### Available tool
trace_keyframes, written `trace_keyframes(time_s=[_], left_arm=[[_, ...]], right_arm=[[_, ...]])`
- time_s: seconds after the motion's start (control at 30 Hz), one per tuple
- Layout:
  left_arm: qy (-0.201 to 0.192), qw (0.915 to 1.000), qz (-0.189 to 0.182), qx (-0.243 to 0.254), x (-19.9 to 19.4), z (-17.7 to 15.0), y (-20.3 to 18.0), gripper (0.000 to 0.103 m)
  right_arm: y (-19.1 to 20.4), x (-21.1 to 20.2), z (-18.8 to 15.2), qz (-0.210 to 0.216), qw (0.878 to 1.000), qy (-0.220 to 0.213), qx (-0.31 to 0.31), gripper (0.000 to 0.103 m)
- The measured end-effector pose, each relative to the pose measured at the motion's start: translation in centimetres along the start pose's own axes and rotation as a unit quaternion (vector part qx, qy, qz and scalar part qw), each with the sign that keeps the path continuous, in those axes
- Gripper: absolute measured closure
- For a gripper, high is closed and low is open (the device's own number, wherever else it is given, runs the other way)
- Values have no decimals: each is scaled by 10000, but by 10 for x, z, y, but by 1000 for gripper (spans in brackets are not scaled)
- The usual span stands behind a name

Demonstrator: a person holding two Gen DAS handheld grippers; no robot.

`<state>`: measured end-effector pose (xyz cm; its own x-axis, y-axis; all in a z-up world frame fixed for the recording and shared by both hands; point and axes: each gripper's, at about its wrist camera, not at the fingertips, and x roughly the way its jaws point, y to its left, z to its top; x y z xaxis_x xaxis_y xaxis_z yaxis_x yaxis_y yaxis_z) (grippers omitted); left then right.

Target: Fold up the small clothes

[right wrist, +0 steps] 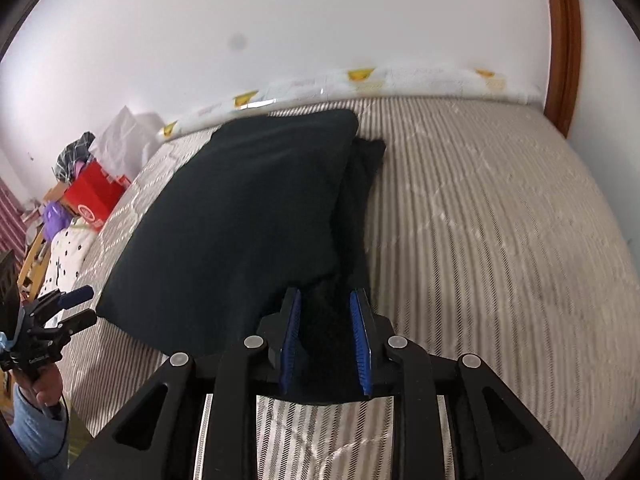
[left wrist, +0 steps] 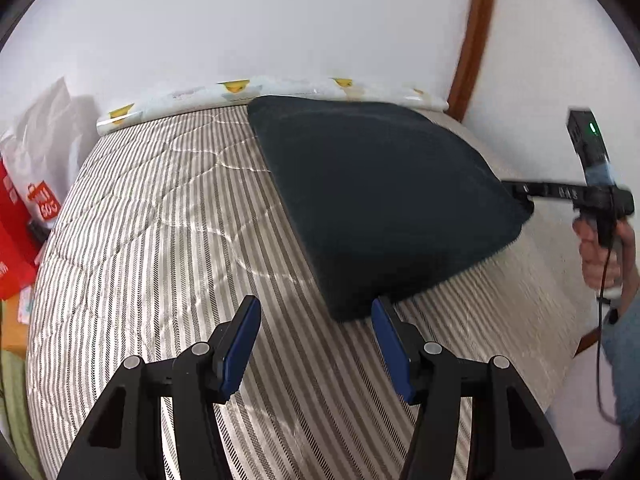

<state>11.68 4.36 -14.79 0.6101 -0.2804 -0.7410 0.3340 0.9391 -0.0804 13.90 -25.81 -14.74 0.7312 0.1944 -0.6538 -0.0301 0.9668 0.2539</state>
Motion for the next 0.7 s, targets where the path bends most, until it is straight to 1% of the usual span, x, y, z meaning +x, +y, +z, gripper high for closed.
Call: trace_keyframes(time_s=[0.07,0.1,0.13,0.17,0.2,0.23,0.27,0.33,0.37,0.4,0.43,0.53,0.6,0.7], left_arm=[[-74,9997,172,149,2,-1,-6,48],[-90,9995,228,198,5,0,-9,48],[-86,9995,234,217,7,2,-10,52],[-72,9995,208,224,10,3,-12,55],[-49,9996,163,224,13,5,-14,66],[-32,9997,138,220,15,6,-14,82],[-25,9998,53,205,17,6,-15,87],[-105,9998,22,178,14,5,-15,89],[-109,9998,12,185,14,4,-15,89],[-94,9998,15,183,14,3,-15,90],[-88,9998,13,169,14,2,-15,90],[-66,9998,35,186,15,0,-16,90],[6,9999,7,161,13,-2,-14,90],[35,9996,42,289,5,-8,-12,89]], right_arm=[[-2,1,-1,53,9999,-23,98,78],[-3,0,-1,81,9999,-45,138,80],[-3,0,-1,101,9998,-72,169,82],[-3,0,0,82,9998,-72,170,89],[-3,0,-1,69,9998,-75,155,96],[-2,-3,-2,113,9998,-133,128,98],[-1,-8,-2,93,9997,-233,83,99],[0,-26,-6,19,9984,-556,-61,100],[-4,-36,-9,75,9971,-761,-17,100],[-10,-41,-13,238,9962,-834,112,100],[-12,-40,-15,315,9961,-800,179,100],[-13,-21,-18,89,9989,-413,212,100],[-11,-21,-18,74,9991,-375,173,100],[-11,-26,-12,90,9995,-274,140,98]])
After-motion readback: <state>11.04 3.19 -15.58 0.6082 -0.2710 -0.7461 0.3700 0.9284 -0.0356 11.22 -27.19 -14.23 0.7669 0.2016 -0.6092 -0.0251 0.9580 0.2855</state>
